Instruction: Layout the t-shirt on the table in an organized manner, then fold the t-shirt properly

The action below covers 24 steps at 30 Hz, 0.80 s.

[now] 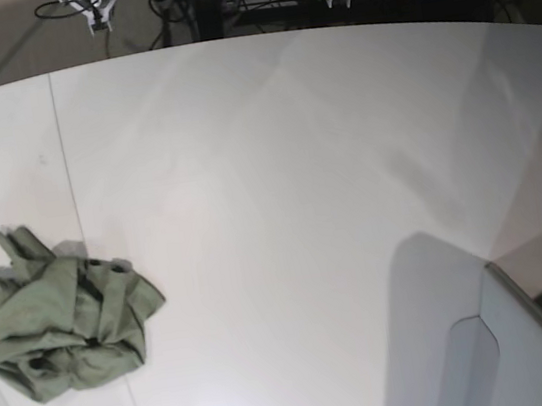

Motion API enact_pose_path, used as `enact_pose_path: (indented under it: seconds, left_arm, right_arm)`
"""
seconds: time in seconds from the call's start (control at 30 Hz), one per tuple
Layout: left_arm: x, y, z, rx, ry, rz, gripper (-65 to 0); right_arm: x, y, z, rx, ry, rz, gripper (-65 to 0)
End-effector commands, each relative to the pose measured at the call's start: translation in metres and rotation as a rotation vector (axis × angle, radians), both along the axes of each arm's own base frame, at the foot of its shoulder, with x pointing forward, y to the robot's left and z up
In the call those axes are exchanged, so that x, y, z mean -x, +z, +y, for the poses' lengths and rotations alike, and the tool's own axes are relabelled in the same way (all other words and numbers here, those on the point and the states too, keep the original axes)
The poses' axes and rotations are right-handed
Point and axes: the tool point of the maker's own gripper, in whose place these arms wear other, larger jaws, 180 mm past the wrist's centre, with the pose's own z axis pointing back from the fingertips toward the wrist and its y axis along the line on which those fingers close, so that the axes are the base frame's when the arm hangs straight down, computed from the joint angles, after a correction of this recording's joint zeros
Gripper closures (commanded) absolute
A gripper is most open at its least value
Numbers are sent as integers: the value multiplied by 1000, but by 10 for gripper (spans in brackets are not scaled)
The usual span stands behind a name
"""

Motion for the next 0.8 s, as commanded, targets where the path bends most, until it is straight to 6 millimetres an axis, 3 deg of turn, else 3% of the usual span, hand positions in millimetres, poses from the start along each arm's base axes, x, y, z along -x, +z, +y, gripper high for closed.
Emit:
enact_pose_path:
  seconds: [0.0, 0.07, 0.13, 0.23, 0.57, 0.63, 0.67, 0.7, 0.77]
  left_arm:
    - [4, 0, 2, -4, 0, 8, -25]
    - [5, 0, 2, -5, -9, 12, -117]
    - [4, 0, 1, -5, -10, 10, -250]
    - [5, 0, 2, -6, -13, 12, -408]
    - [7, 0, 3, -8, -12, 13, -420]
    - [6, 0, 3, -8, -12, 12, -405]
    - [6, 0, 3, -8, -12, 12, -364]
    - [6, 0, 3, -7, -11, 12, -283]
    - [5, 0, 4, -8, 0, 9, -10]
  right_arm:
    - [-1, 0, -3, 4, -5, 1, 0]
    - [-2, 0, -3, 4, 0, -1, -36]
    - [1, 0, -3, 4, 0, 2, -80]
    - [0, 0, -3, 4, 3, 1, -84]
    - [-1, 0, -3, 4, 3, -1, -84]
    - [-2, 0, -3, 4, 3, -2, -84]
    - [-2, 0, -3, 4, 3, -2, -84]
    - [-2, 0, -3, 4, 3, -2, -84]
    - [-3, 0, -3, 4, 3, -4, -84]
